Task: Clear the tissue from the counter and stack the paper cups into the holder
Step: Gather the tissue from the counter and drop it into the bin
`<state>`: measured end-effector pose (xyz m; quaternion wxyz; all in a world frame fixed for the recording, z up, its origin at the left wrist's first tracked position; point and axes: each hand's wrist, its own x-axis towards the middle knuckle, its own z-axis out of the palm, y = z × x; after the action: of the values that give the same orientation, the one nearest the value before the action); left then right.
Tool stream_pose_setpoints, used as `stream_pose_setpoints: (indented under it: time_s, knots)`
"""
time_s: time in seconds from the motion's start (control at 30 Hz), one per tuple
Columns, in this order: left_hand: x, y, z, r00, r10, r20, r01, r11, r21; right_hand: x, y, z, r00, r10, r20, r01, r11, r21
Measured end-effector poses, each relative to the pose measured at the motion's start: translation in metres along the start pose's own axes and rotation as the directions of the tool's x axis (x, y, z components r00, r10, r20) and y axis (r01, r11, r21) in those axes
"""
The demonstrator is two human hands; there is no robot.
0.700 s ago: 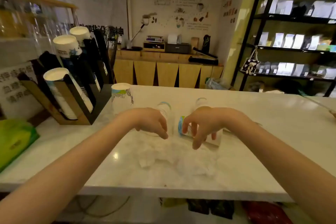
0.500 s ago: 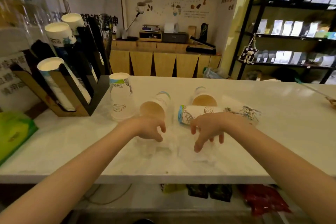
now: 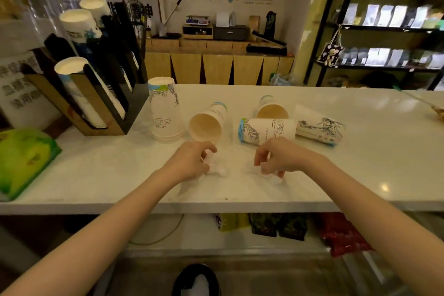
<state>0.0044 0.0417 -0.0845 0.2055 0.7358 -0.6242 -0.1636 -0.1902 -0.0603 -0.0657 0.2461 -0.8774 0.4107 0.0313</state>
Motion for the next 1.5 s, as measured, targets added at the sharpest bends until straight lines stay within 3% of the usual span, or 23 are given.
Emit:
stream_pose_setpoints:
  time_s: [0.13, 0.27, 0.4, 0.53, 0.7, 0.93, 1.07, 1.17, 1.5]
  knots:
    - [-0.025, 0.003, 0.003, 0.995, 0.006, -0.103, -0.012, 0.998, -0.055, -0.008, -0.003, 0.011, 0.996, -0.04, -0.074, 0.038, 0.999, -0.03]
    - [-0.063, 0.01, 0.006, 0.994, -0.049, -0.1, 0.032, 0.986, -0.167, -0.038, -0.016, 0.015, 0.982, -0.121, -0.145, 0.148, 0.969, 0.198]
    - [-0.105, 0.005, 0.019, 0.996, -0.091, -0.011, 0.084, 0.953, -0.291, -0.076, -0.042, 0.034, 0.959, -0.283, 0.015, 0.257, 0.892, 0.373]
    - [-0.136, -0.019, 0.059, 0.983, -0.165, 0.075, 0.178, 0.956, -0.234, -0.083, -0.052, 0.084, 0.925, -0.372, 0.079, 0.34, 0.901, 0.27]
    - [-0.15, -0.064, 0.114, 0.934, -0.345, 0.097, 0.358, 0.898, -0.255, -0.055, -0.029, 0.162, 0.952, -0.282, 0.121, 0.238, 0.929, 0.284]
    - [-0.149, -0.141, 0.219, 0.841, -0.522, 0.142, 0.539, 0.788, -0.297, 0.007, 0.029, 0.309, 0.998, 0.068, 0.018, -0.068, 0.868, 0.491]
    - [-0.152, -0.197, 0.31, 0.768, -0.619, 0.165, 0.637, 0.712, -0.295, 0.042, 0.062, 0.414, 0.984, 0.161, 0.07, -0.172, 0.798, 0.578]
    - [-0.147, -0.246, 0.385, 0.734, -0.648, 0.202, 0.675, 0.668, -0.313, 0.076, 0.095, 0.497, 0.983, 0.152, 0.101, -0.182, 0.82, 0.543]
    - [-0.1, -0.359, 0.566, 0.811, -0.553, 0.189, 0.583, 0.745, -0.324, 0.176, 0.185, 0.674, 0.982, 0.167, 0.089, -0.189, 0.895, 0.405]
